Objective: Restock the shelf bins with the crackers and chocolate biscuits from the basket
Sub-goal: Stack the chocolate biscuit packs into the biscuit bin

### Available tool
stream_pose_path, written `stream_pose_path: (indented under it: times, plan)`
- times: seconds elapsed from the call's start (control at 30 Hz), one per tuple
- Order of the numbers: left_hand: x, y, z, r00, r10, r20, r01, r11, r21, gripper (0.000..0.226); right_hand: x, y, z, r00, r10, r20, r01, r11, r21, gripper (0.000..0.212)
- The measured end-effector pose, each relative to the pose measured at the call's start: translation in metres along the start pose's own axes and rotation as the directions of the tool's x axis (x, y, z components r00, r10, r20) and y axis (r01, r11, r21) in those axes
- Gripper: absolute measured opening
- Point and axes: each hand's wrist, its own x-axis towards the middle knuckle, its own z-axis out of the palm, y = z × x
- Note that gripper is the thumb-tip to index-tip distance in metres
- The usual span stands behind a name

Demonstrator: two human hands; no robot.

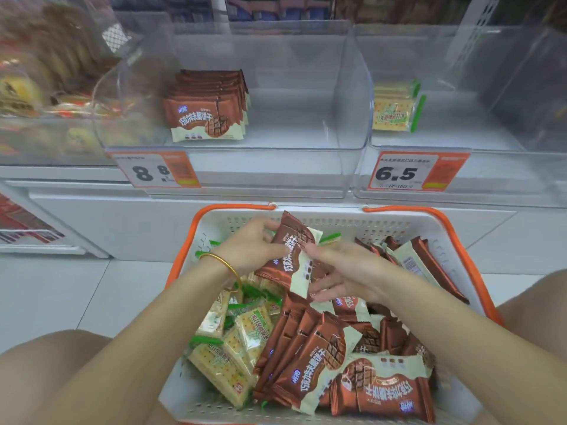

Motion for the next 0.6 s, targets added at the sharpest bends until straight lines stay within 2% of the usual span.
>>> stream_pose_path:
  times: [0.07,0.1,0.13,0.2,0.3,0.4,0.43,0.47,0.5,0.57,0.6]
  plan:
    - [-0.013,0.007,-0.021,0.996,0.013,0.090,-0.022,0.994,0.107,0.033,-0.005,-0.006,-0.007,0.980,-0.134,-0.150,0.092,0.961,-0.259,0.053]
    - [-0.021,0.012,-0.031,0.989,0.026,0.145,-0.047,0.988,0.146,0.032,-0.008,-0.010,-0.010,0.966,-0.192,-0.173,0.140,0.951,-0.276,0.058]
    - [-0.027,0.016,-0.040,0.981,0.040,0.190,-0.073,0.982,0.173,0.030,-0.012,-0.015,-0.012,0.964,-0.227,-0.138,0.193,0.955,-0.223,0.059]
    - [-0.040,0.028,-0.056,0.967,0.087,0.238,-0.129,0.978,0.167,0.028,-0.022,-0.030,-0.012,0.966,-0.254,0.037,0.256,0.964,-0.070,0.050]
    - [-0.055,0.049,-0.080,0.962,0.211,0.176,-0.227,0.971,0.074,0.026,-0.036,-0.059,-0.001,0.923,-0.301,0.242,0.319,0.947,-0.037,0.054]
    - [-0.065,0.072,-0.108,0.943,0.327,0.053,-0.329,0.944,0.015,0.026,-0.045,-0.102,0.009,0.879,-0.377,0.292,0.409,0.911,-0.055,0.047]
    - [-0.063,0.077,-0.117,0.932,0.360,-0.047,-0.360,0.933,0.002,0.028,-0.050,-0.120,0.011,0.870,-0.401,0.286,0.435,0.898,-0.063,0.043]
    - [-0.058,0.078,-0.126,0.899,0.390,-0.198,-0.401,0.916,-0.016,0.028,-0.052,-0.139,0.012,0.866,-0.427,0.261,0.460,0.884,-0.080,0.040]
    - [-0.051,0.077,-0.133,0.828,0.407,-0.386,-0.452,0.891,-0.030,0.026,-0.053,-0.157,0.013,0.867,-0.452,0.209,0.479,0.872,-0.103,0.036]
    - [-0.035,0.068,-0.145,0.561,0.435,-0.704,-0.533,0.841,0.096,0.023,-0.039,-0.189,0.012,0.871,-0.488,0.054,0.490,0.860,-0.143,0.033]
    - [-0.028,0.060,-0.147,0.456,0.474,-0.753,-0.497,0.838,0.226,0.024,-0.026,-0.201,0.015,0.866,-0.500,-0.019,0.491,0.856,-0.163,0.033]
